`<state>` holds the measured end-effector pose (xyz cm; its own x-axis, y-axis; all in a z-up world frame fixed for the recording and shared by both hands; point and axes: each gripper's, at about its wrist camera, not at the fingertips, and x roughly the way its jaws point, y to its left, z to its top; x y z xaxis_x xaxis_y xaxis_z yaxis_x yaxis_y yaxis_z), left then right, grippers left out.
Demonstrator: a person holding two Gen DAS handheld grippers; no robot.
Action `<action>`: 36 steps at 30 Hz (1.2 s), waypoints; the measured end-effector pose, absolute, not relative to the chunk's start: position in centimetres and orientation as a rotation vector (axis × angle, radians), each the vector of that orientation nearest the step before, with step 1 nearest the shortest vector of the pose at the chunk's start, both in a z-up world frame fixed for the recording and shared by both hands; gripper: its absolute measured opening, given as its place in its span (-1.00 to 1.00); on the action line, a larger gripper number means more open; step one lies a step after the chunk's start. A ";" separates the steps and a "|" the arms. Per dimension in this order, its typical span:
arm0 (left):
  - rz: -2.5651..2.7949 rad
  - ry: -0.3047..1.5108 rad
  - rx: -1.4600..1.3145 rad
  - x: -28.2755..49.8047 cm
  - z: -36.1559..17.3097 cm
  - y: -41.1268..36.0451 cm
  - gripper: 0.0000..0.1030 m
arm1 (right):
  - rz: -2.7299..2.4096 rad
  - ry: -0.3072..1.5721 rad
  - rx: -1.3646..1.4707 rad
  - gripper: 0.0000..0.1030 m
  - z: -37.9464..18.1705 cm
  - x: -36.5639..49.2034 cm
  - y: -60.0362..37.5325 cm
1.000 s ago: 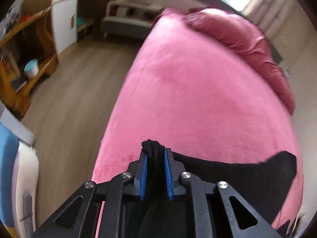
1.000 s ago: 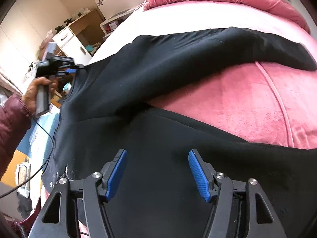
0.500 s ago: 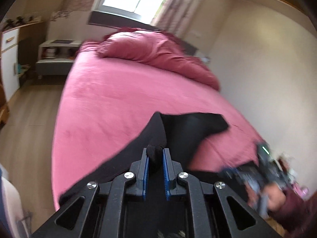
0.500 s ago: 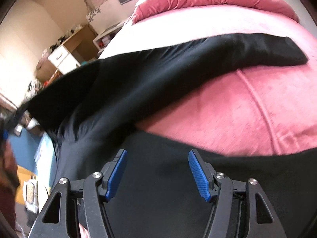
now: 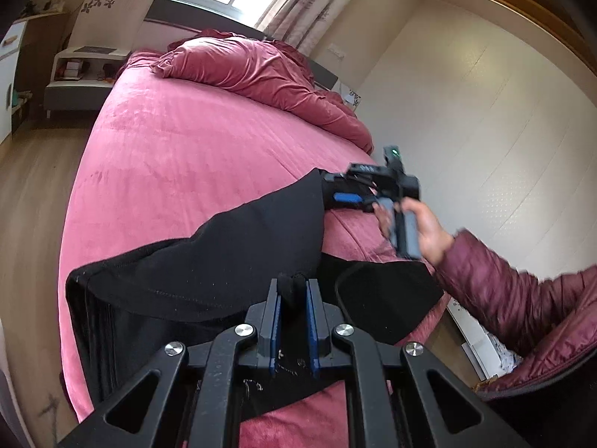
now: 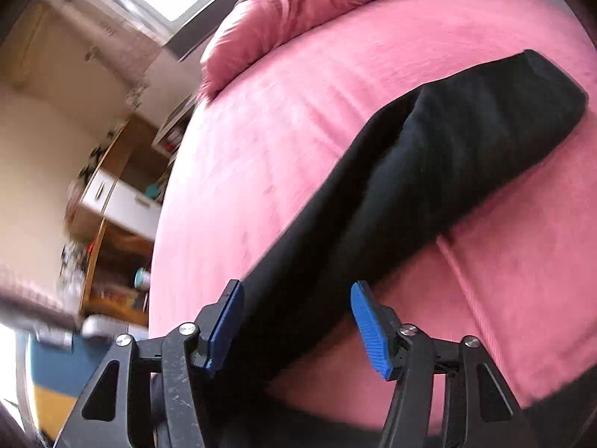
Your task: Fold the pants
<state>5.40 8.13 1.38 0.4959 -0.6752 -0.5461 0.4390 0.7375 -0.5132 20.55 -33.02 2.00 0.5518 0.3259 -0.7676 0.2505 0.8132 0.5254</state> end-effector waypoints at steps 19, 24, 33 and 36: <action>-0.376 0.764 -0.322 16.0 4.6 13.8 -0.79 | -0.053 0.932 0.534 -0.86 5.2 27.3 -36.1; -0.233 0.774 -0.342 21.1 5.0 16.6 -0.80 | 0.088 0.776 0.576 -0.86 10.4 21.7 -35.9; -0.266 0.770 -0.343 15.0 3.5 17.5 -0.79 | 0.219 0.761 0.590 -0.86 10.4 7.1 -34.4; -0.272 0.783 -0.361 12.2 2.6 17.3 -0.79 | 0.215 0.801 0.597 -0.86 8.9 3.1 -33.9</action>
